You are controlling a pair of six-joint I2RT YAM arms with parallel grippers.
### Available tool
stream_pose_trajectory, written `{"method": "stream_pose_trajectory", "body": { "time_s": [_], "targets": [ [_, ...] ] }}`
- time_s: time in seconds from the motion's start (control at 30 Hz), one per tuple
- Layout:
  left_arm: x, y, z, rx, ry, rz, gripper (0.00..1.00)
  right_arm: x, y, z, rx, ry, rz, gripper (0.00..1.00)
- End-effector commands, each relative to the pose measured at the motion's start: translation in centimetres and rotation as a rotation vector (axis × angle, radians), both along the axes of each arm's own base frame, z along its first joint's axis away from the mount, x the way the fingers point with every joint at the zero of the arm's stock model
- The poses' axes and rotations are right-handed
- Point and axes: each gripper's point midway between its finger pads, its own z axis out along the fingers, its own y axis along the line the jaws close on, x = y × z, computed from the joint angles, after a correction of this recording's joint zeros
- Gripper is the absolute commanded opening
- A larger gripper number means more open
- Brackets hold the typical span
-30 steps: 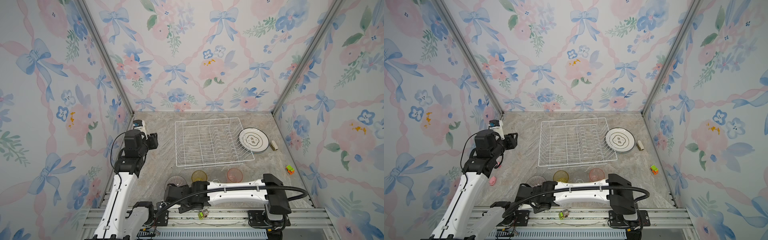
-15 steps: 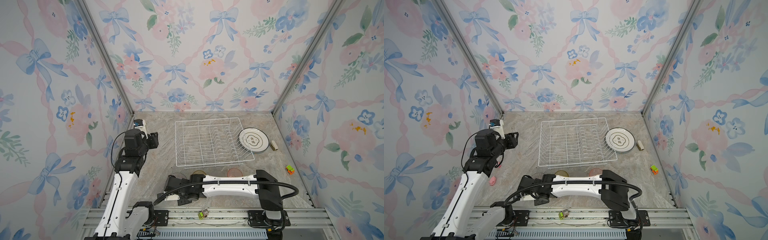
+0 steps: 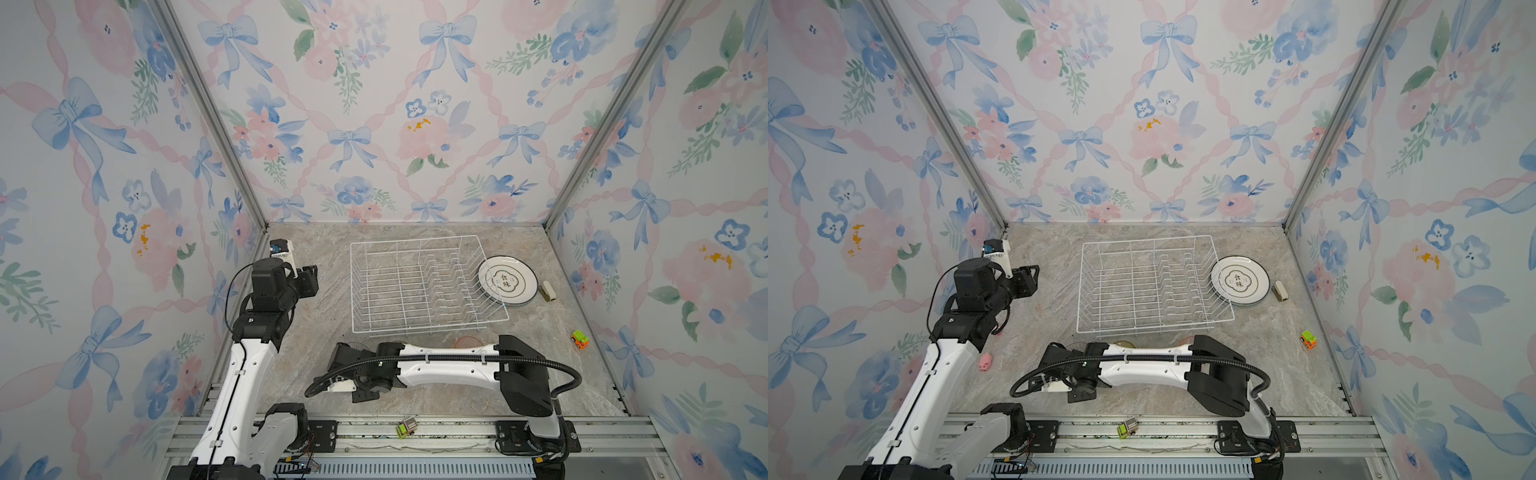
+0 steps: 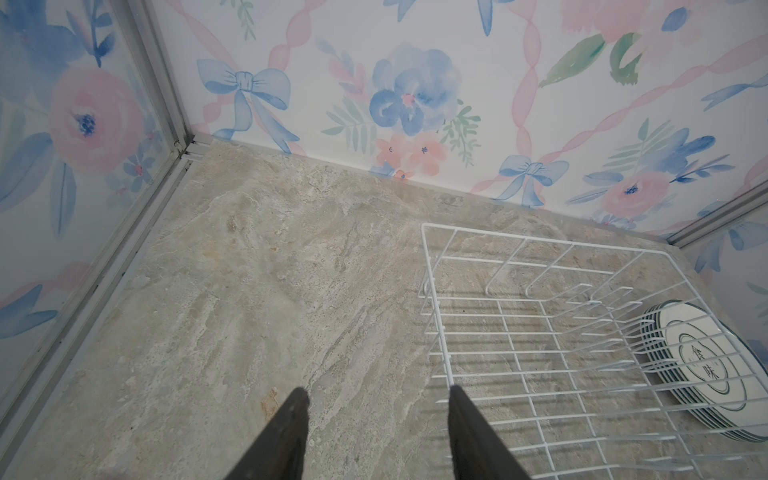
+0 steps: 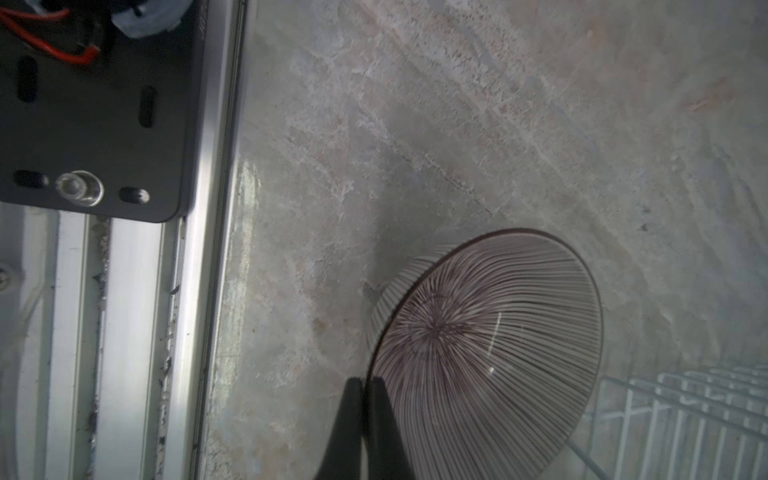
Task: Unload the mixed dishes from the dish rack
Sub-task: 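Lower the striped bowl beside the yellow glass and open the right gripper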
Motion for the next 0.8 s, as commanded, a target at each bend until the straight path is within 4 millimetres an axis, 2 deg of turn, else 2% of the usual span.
{"method": "stream_pose_trajectory", "body": {
  "time_s": [0.0,0.17,0.43,0.63,0.77],
  "targets": [
    [0.2,0.0,-0.2,0.015,-0.005,-0.015,0.54,0.8,0.4,-0.5,0.013,0.004,-0.022,0.00],
    [0.2,0.0,-0.3,0.015,-0.002,-0.015,0.56,0.8,0.2,-0.9,0.002,0.007,-0.024,0.00],
    [0.3,-0.1,-0.2,0.011,-0.002,-0.020,0.55,0.9,-0.2,-0.4,0.002,0.005,-0.030,0.17],
    [0.4,-0.1,-0.2,0.010,-0.004,-0.020,0.55,0.8,-0.3,0.5,0.023,0.004,-0.029,0.27],
    [0.3,-0.1,-0.2,0.010,-0.004,-0.022,0.55,0.5,-0.1,2.2,0.082,0.011,-0.026,0.30]
  ]
}}
